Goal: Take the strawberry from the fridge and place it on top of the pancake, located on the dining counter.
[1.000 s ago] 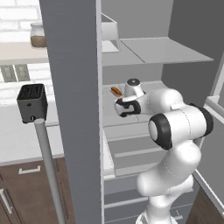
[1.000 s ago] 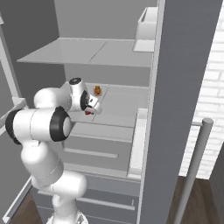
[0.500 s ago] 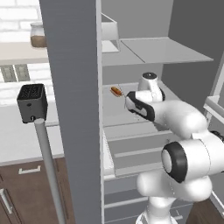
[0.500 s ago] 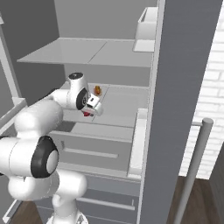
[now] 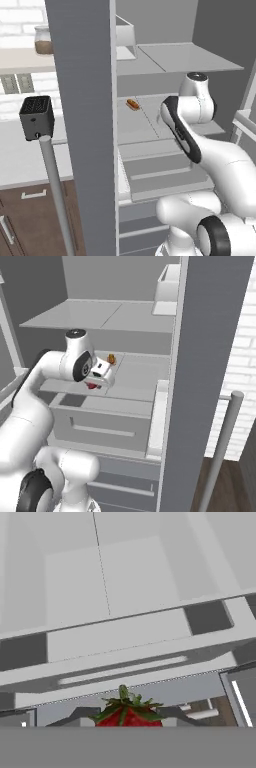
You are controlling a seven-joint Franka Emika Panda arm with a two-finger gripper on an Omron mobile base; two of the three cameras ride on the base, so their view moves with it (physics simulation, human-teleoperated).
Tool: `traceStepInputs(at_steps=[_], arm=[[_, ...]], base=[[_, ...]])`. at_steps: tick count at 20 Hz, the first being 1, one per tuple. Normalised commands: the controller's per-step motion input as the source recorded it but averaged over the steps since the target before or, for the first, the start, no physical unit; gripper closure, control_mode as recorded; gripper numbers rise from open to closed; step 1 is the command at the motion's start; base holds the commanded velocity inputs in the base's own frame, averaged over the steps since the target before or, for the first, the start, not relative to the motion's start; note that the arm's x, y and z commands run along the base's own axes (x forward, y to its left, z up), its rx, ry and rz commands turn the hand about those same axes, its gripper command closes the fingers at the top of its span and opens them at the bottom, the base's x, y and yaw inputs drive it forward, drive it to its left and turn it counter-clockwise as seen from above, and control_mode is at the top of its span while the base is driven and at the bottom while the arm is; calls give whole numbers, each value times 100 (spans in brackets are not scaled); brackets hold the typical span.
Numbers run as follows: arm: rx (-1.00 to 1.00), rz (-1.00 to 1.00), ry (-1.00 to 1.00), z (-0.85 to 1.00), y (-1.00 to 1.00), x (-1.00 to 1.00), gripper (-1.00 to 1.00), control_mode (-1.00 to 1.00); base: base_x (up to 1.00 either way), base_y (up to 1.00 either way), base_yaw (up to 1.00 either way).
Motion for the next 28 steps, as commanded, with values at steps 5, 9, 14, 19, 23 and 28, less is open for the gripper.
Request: traceStepInputs(at_steps=[5,9,14,19,23,28], arm=[[-7,2,-13,35,11,-100,100,-100],[0,14,-32,0,-3,-100,100,-100],[0,15,-9,-1,-5,-78,100,-100],[-6,0,12,0,12,-21,100,-100],[-6,-13,34,0,0,-40,100,-100],[-1,-12,13,0,-2,-55,100,-100]], base=[[0,0,0],[0,0,0],[0,0,0],[0,0,0],[0,0,0],[0,0,0]])
